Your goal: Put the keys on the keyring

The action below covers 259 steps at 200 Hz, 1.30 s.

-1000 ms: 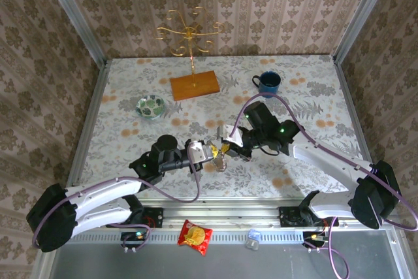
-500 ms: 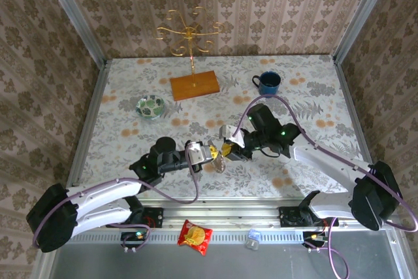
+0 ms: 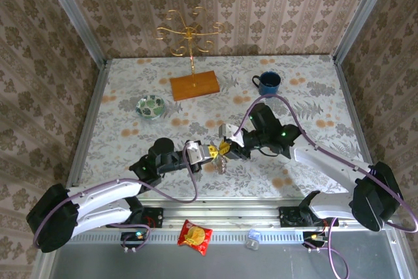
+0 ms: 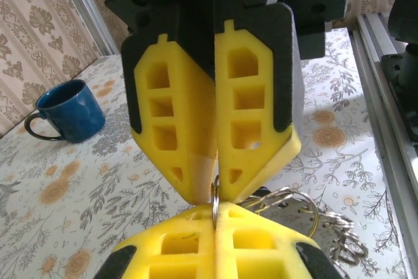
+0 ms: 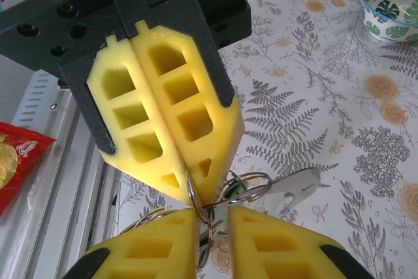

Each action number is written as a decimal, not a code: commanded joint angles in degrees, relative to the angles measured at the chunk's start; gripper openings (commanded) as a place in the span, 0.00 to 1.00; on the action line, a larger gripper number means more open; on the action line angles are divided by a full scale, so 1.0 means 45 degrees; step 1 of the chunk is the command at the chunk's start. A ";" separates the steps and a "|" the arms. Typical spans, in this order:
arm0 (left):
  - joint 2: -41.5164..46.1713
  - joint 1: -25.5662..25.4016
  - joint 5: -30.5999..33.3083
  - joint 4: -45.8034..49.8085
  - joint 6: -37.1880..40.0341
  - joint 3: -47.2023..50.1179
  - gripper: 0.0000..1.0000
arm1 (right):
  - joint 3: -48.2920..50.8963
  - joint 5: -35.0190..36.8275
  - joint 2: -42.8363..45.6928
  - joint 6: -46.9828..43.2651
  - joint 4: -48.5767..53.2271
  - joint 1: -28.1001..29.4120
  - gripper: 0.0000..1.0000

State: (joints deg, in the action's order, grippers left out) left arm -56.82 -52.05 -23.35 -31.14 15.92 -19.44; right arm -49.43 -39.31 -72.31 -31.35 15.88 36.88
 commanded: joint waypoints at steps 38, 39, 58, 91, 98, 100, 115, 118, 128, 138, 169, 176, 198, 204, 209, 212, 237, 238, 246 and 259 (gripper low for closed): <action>0.0221 0.0036 0.0101 -0.0703 -0.0348 0.0006 0.13 | -0.0520 -0.0327 -0.0179 -0.0553 0.0345 -0.0042 0.00; 0.0232 0.0030 0.0126 -0.0672 -0.0342 -0.0005 0.13 | -0.0539 -0.0308 -0.0180 -0.0582 0.0400 -0.0037 0.00; 0.0378 0.0006 0.0610 0.0534 0.0066 -0.0413 0.17 | -0.0949 0.0131 -0.0162 -0.1164 0.1390 0.0053 0.00; 0.0376 -0.0067 0.0820 0.2089 0.0639 -0.1080 0.14 | -0.1862 0.1042 -0.0475 -0.2056 0.2995 0.0528 0.00; 0.0332 -0.0073 0.0786 0.2337 0.0731 -0.1207 0.13 | -0.2049 0.1216 -0.0545 -0.2164 0.3222 0.0648 0.00; 0.0314 -0.0083 0.0778 0.2419 0.0761 -0.1236 0.13 | -0.2093 0.1255 -0.0550 -0.2195 0.3242 0.0675 0.00; 0.0181 -0.0120 0.0703 0.2685 0.0851 -0.1397 0.12 | -0.2395 0.1546 -0.0688 -0.2323 0.3666 0.0908 0.00; 0.0140 -0.0128 0.0698 0.2681 0.0855 -0.1402 0.12 | -0.2456 0.1606 -0.0717 -0.2346 0.3721 0.0959 0.00; 0.0070 -0.0150 0.0621 0.2695 0.0871 -0.1451 0.12 | -0.2650 0.1859 -0.0818 -0.2453 0.3874 0.1124 0.00; -0.0019 -0.0147 0.0554 0.2731 0.0913 -0.1513 0.09 | -0.2831 0.1994 -0.0926 -0.2476 0.3970 0.1245 0.00; -0.0050 -0.0134 0.0425 0.2925 0.1070 -0.1617 0.00 | -0.2858 0.2028 -0.0819 -0.2222 0.3753 0.1279 0.00; -0.0020 -0.0151 0.0388 0.2895 0.1071 -0.1581 0.00 | -0.2747 0.2124 -0.0764 -0.2076 0.3634 0.1255 0.00; 0.0097 -0.0126 0.0448 0.2623 0.1032 -0.1394 0.00 | -0.2244 0.2202 -0.0553 -0.1505 0.3369 0.0938 0.18; 0.0106 -0.0128 0.0466 0.2530 0.1013 -0.1331 0.00 | -0.2081 0.2222 -0.0500 -0.1410 0.3366 0.0842 0.21; 0.0125 -0.0122 0.0479 0.2465 0.0994 -0.1291 0.00 | -0.1940 0.2241 -0.0430 -0.1333 0.3366 0.0810 0.24; 0.0126 -0.0123 0.0468 0.2439 0.0976 -0.1271 0.00 | -0.1869 0.2260 -0.0402 -0.1284 0.3366 0.0776 0.24; 0.0106 -0.0122 0.0441 0.2316 0.0949 -0.1232 0.00 | -0.1569 0.2324 -0.0265 -0.1052 0.3366 0.0690 0.23; 0.0106 -0.0117 0.0442 0.2322 0.0951 -0.1239 0.00 | -0.1562 0.2327 -0.0252 -0.1046 0.3366 0.0690 0.23; 0.0124 -0.0132 0.0444 0.2324 0.0953 -0.1229 0.00 | -0.1535 0.2329 -0.0223 -0.1031 0.3366 0.0680 0.21; 0.0145 -0.0130 0.0442 0.2329 0.0973 -0.1227 0.00 | -0.1537 0.2420 -0.0152 -0.0991 0.3366 0.0669 0.15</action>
State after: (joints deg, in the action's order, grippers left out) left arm -56.62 -52.47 -21.15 -18.41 19.35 -24.45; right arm -56.90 -28.69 -74.76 -37.32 31.03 40.12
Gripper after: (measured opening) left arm 0.056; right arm 0.195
